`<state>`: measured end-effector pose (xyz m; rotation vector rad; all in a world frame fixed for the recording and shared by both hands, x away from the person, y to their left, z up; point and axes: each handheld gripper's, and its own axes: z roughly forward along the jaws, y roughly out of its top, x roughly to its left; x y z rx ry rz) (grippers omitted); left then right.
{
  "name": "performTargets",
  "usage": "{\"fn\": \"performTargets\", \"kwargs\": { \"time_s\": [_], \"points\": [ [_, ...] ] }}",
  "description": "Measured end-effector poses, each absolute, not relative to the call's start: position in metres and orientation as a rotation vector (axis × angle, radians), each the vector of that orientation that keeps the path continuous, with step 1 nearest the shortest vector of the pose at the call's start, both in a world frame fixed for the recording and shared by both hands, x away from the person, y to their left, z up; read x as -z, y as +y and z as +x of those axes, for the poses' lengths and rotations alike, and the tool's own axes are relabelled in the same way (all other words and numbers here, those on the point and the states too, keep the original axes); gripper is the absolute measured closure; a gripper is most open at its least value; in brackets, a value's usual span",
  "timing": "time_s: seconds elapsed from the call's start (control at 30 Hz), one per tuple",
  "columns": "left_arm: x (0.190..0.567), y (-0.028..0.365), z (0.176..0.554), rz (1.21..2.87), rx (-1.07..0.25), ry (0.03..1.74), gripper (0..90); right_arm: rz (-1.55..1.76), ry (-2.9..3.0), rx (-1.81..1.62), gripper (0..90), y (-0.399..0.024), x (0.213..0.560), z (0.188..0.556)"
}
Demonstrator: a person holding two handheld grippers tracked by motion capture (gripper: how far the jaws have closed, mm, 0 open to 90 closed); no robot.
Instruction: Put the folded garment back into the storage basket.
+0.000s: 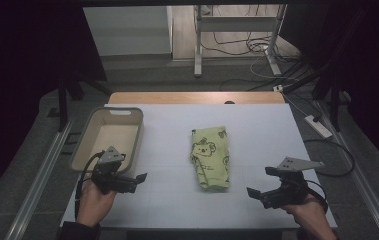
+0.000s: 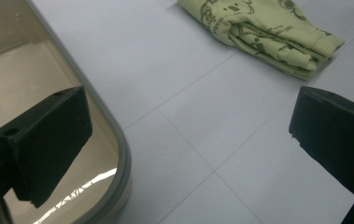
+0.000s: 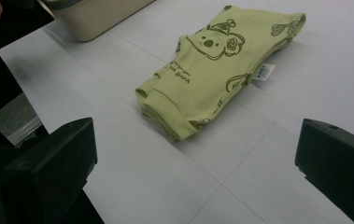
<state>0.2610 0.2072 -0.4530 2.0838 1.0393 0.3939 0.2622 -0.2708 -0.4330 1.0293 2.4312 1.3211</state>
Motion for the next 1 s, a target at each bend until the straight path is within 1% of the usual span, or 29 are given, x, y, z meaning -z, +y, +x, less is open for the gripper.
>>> {"fn": "performTargets", "kwargs": {
  "time_s": [0.37,1.0],
  "points": [
    [0.452,0.191,0.281,2.098,-0.381,1.021,0.0,0.986,2.484,-1.287,0.0,-0.259,0.437,0.27],
    [0.452,0.15,0.326,2.128,-0.374,0.977,0.0,0.909,2.551,-1.259,0.0,-0.236,0.444,0.284]
  ]
}}
